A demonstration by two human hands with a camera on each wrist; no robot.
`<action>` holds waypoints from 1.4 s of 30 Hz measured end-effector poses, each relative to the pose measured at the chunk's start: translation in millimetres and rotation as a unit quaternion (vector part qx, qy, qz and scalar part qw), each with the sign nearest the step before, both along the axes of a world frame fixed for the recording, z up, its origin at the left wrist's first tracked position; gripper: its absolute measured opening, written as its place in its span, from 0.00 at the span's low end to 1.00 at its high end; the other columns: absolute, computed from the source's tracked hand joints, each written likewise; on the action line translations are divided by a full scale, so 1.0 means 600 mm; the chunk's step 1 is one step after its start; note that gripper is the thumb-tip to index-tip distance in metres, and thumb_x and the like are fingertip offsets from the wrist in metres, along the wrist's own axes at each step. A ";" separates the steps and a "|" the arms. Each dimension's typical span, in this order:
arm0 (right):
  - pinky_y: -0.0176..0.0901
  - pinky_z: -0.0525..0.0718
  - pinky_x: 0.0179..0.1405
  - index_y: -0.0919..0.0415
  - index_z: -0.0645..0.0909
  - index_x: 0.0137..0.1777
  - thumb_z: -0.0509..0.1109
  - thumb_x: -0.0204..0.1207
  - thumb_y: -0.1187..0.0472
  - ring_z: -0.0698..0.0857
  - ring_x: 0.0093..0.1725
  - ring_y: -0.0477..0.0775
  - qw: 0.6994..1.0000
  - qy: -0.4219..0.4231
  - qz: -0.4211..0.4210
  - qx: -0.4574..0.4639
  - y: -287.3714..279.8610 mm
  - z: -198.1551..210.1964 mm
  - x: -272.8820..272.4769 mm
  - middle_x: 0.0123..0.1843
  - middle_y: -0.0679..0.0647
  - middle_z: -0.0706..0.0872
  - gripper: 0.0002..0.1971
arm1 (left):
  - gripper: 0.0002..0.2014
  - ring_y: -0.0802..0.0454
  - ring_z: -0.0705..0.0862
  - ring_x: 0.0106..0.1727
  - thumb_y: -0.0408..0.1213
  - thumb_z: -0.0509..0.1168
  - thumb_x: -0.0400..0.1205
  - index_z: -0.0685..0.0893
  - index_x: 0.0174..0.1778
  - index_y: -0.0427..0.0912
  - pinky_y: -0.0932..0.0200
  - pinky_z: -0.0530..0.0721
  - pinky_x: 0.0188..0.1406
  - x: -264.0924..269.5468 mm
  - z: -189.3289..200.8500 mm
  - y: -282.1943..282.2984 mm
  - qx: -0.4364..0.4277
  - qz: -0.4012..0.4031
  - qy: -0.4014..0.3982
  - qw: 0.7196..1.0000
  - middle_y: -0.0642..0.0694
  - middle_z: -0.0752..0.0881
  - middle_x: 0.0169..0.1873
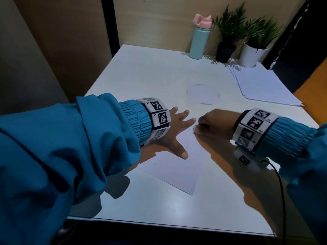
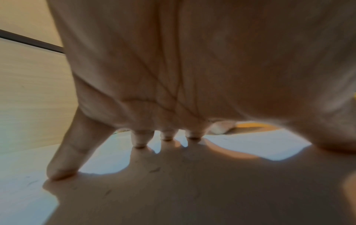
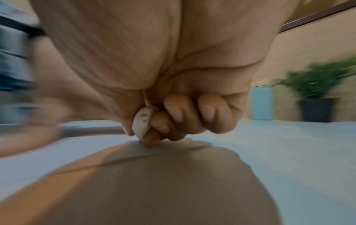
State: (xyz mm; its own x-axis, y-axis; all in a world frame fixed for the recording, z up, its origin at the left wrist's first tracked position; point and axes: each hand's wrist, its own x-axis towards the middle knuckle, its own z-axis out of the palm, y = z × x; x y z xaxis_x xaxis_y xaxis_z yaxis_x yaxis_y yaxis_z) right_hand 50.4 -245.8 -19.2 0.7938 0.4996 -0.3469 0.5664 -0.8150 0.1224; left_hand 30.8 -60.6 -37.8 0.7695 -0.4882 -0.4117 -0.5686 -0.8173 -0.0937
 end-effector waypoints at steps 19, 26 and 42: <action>0.44 0.74 0.49 0.56 0.78 0.42 0.55 0.83 0.41 0.80 0.46 0.53 0.999 0.029 -0.039 0.003 -0.009 0.015 -0.004 0.41 0.49 0.82 0.21 | 0.62 0.38 0.37 0.86 0.82 0.57 0.65 0.33 0.86 0.57 0.34 0.44 0.81 -0.001 -0.001 -0.001 -0.006 0.006 0.001 1.000 0.48 0.34 0.86; 0.44 0.75 0.53 0.58 0.82 0.48 0.54 0.84 0.45 0.84 0.53 0.55 1.000 0.014 -0.018 -0.020 0.010 0.020 -0.009 0.46 0.52 0.85 0.21 | 0.62 0.38 0.37 0.86 0.82 0.57 0.65 0.33 0.85 0.56 0.34 0.44 0.81 0.001 -0.001 -0.001 0.000 0.000 0.001 1.000 0.48 0.34 0.86; 0.42 0.73 0.51 0.63 0.82 0.57 0.57 0.85 0.52 0.82 0.51 0.56 0.997 0.073 0.024 0.010 0.056 0.001 -0.049 0.52 0.55 0.86 0.17 | 0.66 0.40 0.38 0.86 0.83 0.59 0.62 0.35 0.87 0.49 0.32 0.47 0.81 0.006 -0.002 0.001 -0.015 0.011 0.004 1.000 0.50 0.36 0.86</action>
